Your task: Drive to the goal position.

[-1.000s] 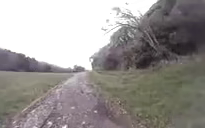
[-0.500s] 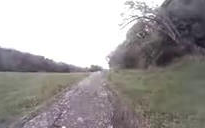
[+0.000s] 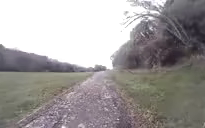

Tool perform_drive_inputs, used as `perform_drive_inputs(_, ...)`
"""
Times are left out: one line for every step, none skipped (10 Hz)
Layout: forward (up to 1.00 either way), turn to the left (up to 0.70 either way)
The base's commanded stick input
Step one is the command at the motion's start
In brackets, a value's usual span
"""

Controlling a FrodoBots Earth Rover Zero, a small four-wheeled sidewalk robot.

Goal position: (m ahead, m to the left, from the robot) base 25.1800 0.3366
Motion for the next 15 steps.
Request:
perform_drive_inputs(0.85,0.00)
perform_drive_inputs(0.85,-0.10)
perform_drive_inputs(0.85,0.00)
perform_drive_inputs(0.85,0.00)
perform_drive_inputs(0.85,0.00)
perform_drive_inputs(0.85,0.00)
perform_drive_inputs(0.85,0.00)
perform_drive_inputs(0.85,0.00)
perform_drive_inputs(0.85,0.00)
perform_drive_inputs(0.85,0.00)
perform_drive_inputs(0.85,0.00)
perform_drive_inputs(0.85,0.04)
perform_drive_inputs(0.85,0.21)
perform_drive_inputs(0.85,0.14)
perform_drive_inputs(0.85,0.00)
